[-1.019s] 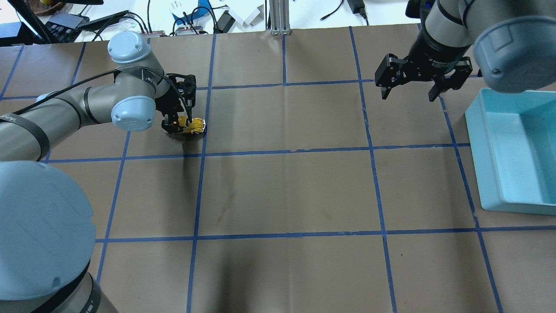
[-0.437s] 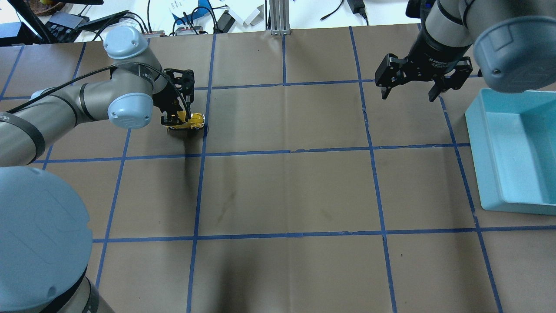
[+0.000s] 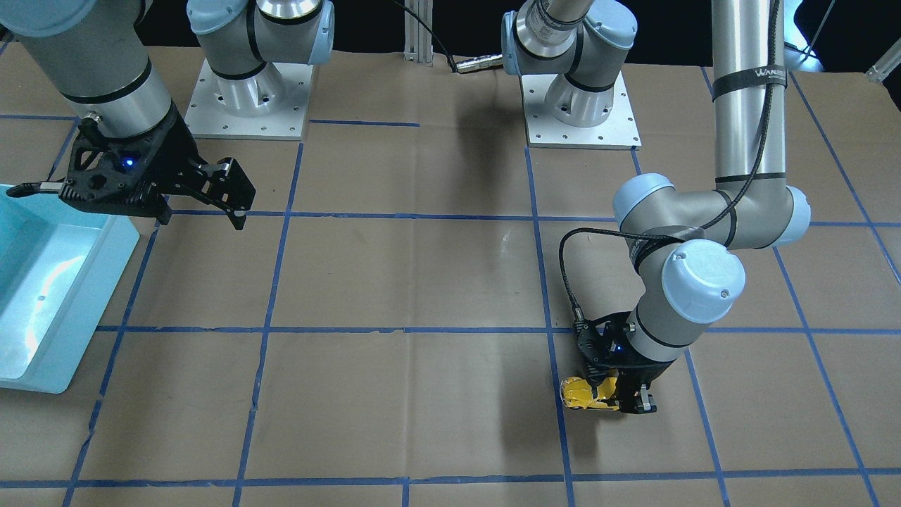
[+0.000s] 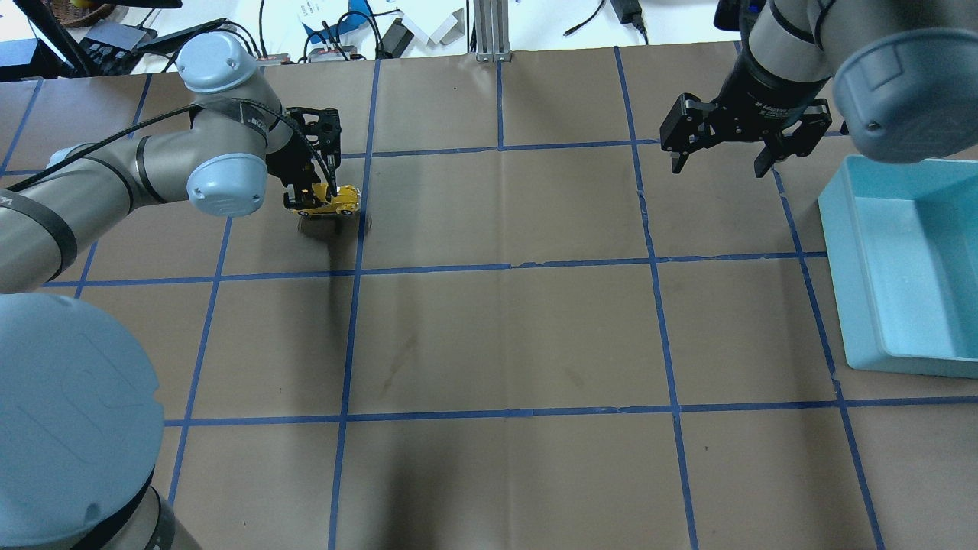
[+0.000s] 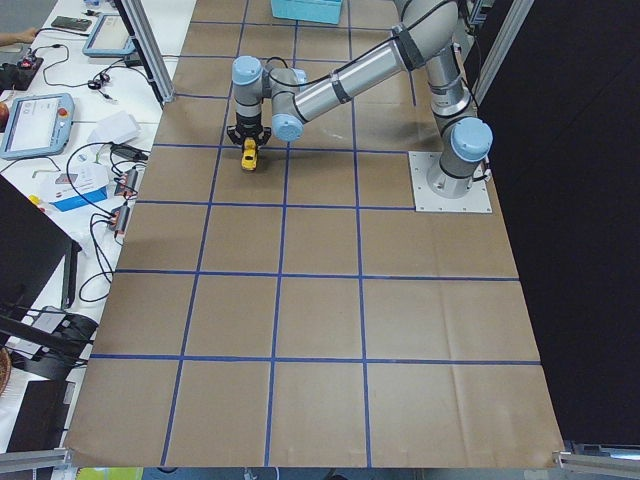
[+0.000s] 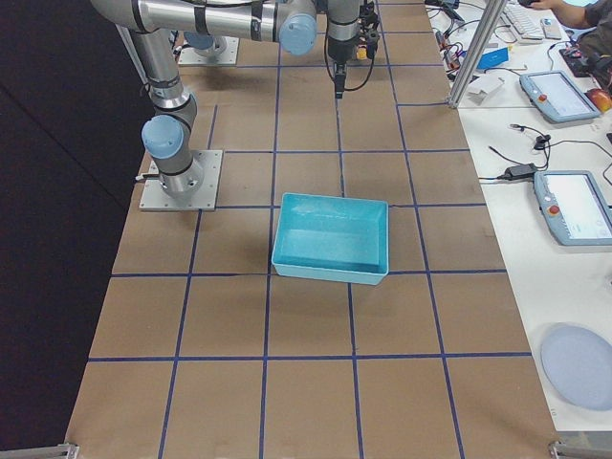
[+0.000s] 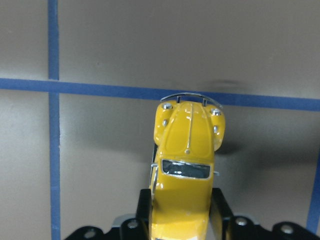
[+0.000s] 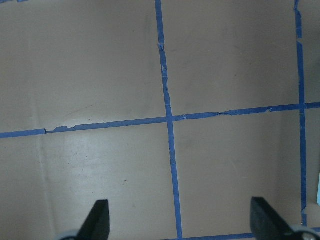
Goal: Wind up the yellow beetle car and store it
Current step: 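Press the car down and drag it backward along the table with the left gripper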
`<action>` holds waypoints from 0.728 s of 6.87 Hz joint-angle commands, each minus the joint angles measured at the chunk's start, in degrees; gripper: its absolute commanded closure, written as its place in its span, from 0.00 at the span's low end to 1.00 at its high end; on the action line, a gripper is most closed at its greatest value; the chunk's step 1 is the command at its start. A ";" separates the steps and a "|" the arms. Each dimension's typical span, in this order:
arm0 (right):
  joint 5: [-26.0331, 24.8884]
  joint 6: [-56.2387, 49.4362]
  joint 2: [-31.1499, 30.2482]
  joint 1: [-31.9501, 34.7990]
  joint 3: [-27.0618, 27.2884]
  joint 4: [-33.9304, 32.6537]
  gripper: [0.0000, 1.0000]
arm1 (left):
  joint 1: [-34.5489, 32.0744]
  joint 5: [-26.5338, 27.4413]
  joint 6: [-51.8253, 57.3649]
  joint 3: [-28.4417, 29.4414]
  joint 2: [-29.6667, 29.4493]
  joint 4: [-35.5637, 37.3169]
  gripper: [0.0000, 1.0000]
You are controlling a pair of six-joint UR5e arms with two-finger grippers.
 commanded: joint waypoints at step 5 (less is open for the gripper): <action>0.01 -0.16 -0.05 -0.18 0.00 0.20 0.00 | 0.24 -2.19 0.47 -0.60 -0.72 -0.08 1.00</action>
